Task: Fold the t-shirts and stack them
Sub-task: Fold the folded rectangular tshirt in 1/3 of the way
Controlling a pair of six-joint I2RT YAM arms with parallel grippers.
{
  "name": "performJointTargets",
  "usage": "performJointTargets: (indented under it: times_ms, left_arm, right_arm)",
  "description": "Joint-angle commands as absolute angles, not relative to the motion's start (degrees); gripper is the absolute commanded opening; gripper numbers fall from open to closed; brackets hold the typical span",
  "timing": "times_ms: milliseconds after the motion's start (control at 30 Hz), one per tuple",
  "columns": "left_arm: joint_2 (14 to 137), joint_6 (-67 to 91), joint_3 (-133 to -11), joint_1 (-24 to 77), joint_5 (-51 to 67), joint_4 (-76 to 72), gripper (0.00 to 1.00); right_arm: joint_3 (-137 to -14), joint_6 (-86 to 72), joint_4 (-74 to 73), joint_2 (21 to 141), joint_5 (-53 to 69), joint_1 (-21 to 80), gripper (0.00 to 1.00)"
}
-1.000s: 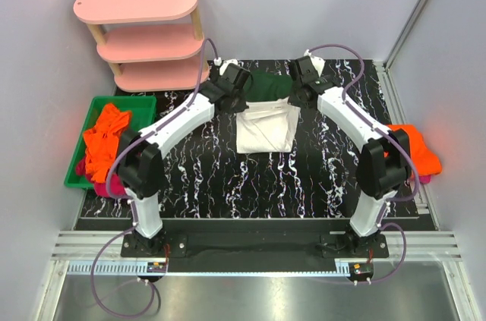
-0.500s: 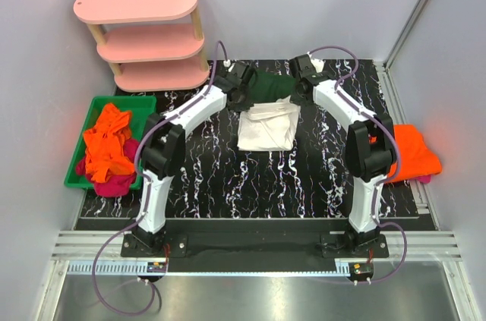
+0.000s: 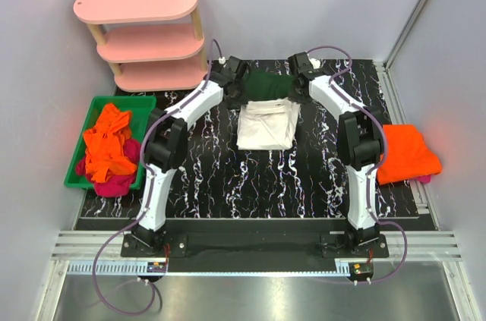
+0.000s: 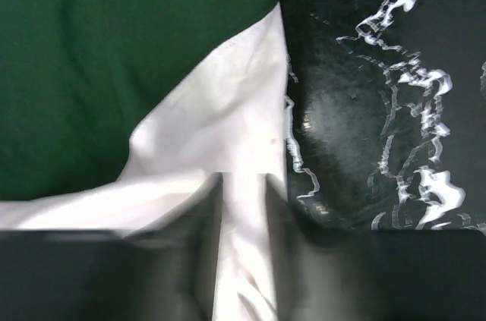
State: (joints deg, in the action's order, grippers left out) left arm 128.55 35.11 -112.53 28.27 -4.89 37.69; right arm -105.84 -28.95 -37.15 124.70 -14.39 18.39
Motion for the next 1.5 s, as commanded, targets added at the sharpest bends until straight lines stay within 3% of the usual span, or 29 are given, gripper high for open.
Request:
performJointTargets:
  times_ms: [0,33,67,167,600,700,733,800,833,900,967,1067,1467]
  left_arm:
    - [126.04,34.01,-113.73,26.54,-7.47,38.50,0.39]
    - [124.64,34.10,-112.86,26.54,-8.08,38.15,0.60]
    - [123.67,34.28,-112.16,26.54,-8.52,38.06,0.69]
    - [120.25,34.63,-108.99,26.54,-9.58,37.18,0.86]
    - [106.27,38.67,-86.32,32.07,-8.79,30.94,0.82]
    - [106.95,38.76,-84.20,34.09,-8.62,29.53,0.78]
    - [107.57,38.76,-84.29,34.36,-7.74,29.53,0.70]
    - [109.50,39.02,-84.98,34.80,-5.99,29.09,0.61]
    - [110.21,38.94,-85.43,34.89,-5.45,29.09,0.46]
    - [112.06,38.85,-86.48,34.98,-4.14,28.92,0.34]
    - [113.37,39.11,-87.01,34.98,-3.17,28.92,0.18]
    - [115.48,39.99,-87.01,35.07,-1.32,28.92,0.10]
    - [122.43,41.13,-89.21,34.98,3.96,29.44,0.06]
  right_arm:
    - [-108.02,-26.81,-35.69,122.88,-16.26,17.05,0.56]
    - [-107.76,-26.81,-35.25,122.09,-16.43,17.14,0.66]
    - [-107.23,-26.81,-35.16,120.43,-16.61,17.14,0.80]
    - [-104.17,-26.72,-34.46,115.95,-16.88,17.23,0.89]
    - [-73.93,-31.37,-26.72,97.47,-16.44,26.45,0.76]
    - [-72.77,-31.73,-25.76,98.78,-15.21,27.51,0.50]
    - [-73.38,-31.55,-25.32,99.40,-15.12,27.51,0.30]
    - [-74.79,-30.77,-24.87,101.16,-14.77,27.51,0.17]
    - [-76.62,-30.59,-24.96,101.86,-14.77,27.51,0.12]
    - [-78.21,-30.50,-24.96,103.79,-13.80,27.51,0.00]
    - [-80.33,-30.67,-24.96,105.55,-13.19,27.51,0.00]
    - [-82.26,-31.02,-24.96,106.70,-12.04,27.60,0.00]
    - [-94.56,-29.71,-27.06,120.05,-6.68,27.51,0.00]
